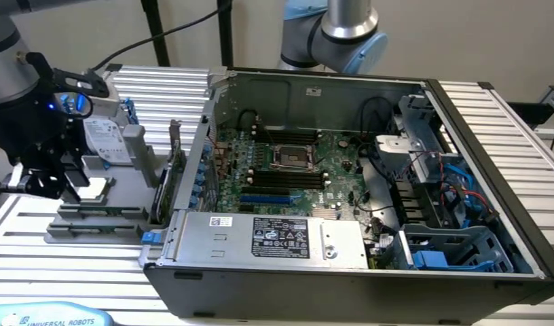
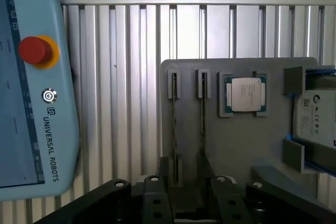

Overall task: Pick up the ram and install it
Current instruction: 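Pick up the ram and move it above insertion slot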

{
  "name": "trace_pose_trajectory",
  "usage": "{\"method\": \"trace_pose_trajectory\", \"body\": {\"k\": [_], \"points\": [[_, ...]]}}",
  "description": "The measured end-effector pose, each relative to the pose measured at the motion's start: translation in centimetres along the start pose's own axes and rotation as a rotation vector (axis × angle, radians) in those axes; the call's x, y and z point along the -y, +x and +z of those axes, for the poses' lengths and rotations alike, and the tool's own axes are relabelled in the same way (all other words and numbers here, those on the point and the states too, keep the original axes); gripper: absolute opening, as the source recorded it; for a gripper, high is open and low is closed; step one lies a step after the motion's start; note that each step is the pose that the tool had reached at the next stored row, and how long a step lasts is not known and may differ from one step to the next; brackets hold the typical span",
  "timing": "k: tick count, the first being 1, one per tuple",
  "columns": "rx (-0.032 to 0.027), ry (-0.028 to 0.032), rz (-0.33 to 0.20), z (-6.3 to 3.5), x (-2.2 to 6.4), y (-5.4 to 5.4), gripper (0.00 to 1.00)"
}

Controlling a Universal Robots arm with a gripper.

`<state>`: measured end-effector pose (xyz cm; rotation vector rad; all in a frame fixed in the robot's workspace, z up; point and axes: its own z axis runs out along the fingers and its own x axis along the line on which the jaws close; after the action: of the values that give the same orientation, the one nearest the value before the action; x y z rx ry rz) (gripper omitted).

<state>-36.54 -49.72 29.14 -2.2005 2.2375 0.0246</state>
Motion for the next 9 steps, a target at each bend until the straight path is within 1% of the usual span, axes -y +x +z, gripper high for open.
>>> {"method": "trace_pose_trajectory", "body": {"k": [9], "points": [[-0.0002,-0.0003,0.000,1.63,0.01,0.1,0.36]]}}
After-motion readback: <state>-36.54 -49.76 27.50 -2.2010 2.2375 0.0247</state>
